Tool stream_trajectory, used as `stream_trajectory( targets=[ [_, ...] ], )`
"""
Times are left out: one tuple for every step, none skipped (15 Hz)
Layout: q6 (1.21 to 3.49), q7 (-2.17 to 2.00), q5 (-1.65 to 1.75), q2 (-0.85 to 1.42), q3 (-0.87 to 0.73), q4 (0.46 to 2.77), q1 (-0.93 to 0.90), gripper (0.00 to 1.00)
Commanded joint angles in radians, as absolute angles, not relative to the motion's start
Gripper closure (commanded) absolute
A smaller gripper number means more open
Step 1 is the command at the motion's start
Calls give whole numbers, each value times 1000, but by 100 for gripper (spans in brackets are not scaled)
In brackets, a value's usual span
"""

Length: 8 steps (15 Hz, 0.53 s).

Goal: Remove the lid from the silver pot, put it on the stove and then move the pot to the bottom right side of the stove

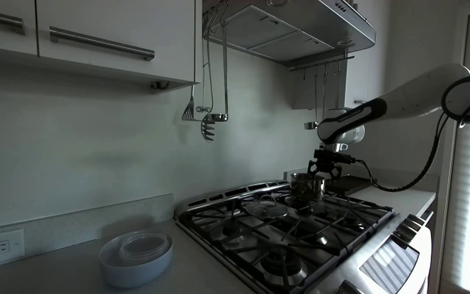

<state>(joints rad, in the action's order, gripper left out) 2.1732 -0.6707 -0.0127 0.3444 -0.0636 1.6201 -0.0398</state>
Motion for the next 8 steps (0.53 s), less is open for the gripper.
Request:
stream_trajectory(
  targets=[
    [2188, -698, -45, 363, -70, 1608, -33, 47],
    [2188, -703, -45, 364, -71, 1608, -32, 54],
    [2188, -706, -44, 364, -73, 1609, -31, 61],
    [2190, -710, -45, 364, -75, 1610, -29, 69],
    [2191, -717, -44, 362, -78, 1612, -28, 77],
    [2193, -723, -40, 361, -80, 1613, -27, 85],
    [2195, -726, -39, 359, -82, 1614, -26, 92],
    [2197, -730, -39, 358, -85, 1615, -25, 99]
  ],
)
